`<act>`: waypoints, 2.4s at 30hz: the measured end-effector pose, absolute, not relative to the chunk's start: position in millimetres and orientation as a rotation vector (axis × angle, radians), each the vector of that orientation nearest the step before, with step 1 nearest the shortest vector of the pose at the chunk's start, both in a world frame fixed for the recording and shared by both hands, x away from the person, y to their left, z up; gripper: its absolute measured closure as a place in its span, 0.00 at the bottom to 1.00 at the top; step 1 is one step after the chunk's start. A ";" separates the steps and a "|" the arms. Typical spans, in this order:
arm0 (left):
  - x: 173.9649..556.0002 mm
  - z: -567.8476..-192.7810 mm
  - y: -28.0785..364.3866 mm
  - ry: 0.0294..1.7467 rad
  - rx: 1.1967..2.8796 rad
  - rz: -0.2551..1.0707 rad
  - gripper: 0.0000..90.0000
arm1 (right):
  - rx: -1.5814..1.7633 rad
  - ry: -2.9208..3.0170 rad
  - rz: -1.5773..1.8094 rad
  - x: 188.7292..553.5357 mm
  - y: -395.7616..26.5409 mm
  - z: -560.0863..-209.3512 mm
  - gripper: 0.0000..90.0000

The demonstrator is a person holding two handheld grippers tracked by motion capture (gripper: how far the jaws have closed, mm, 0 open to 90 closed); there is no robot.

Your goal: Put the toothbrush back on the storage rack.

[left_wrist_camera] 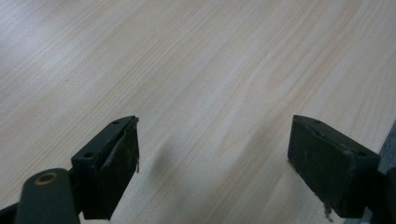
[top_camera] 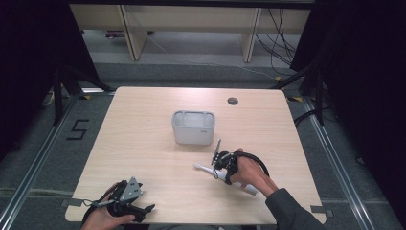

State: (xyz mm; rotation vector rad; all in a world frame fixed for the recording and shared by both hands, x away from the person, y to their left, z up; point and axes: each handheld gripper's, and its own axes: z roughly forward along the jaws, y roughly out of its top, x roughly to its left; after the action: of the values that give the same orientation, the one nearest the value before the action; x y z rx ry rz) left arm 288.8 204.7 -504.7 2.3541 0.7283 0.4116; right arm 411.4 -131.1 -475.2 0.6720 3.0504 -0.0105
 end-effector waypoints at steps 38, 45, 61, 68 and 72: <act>288.1 -505.5 204.2 0.744 2.350 0.413 0.18 | 0.761 2.856 0.577 401.4 -163.6 -424.6 0.74; 288.9 -505.1 205.1 0.733 2.357 0.418 0.18 | 0.781 2.770 0.761 403.5 -167.6 -416.7 0.74; 289.4 -504.3 205.6 0.729 2.366 0.418 0.18 | 0.876 2.538 1.049 410.3 -183.6 -399.4 0.74; 289.7 -504.5 205.7 0.731 2.360 0.419 0.18 | 0.918 2.466 1.141 415.1 -189.1 -397.2 0.74; 289.2 -504.4 205.6 0.729 2.357 0.421 0.18 | 0.909 2.438 1.202 418.6 -190.6 -395.9 0.74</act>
State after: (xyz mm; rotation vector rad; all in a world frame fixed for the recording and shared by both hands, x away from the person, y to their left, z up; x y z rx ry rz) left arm 289.2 205.6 -504.4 2.3568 0.7287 0.4210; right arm 418.6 -190.6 -395.9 0.9087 2.4376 1.2023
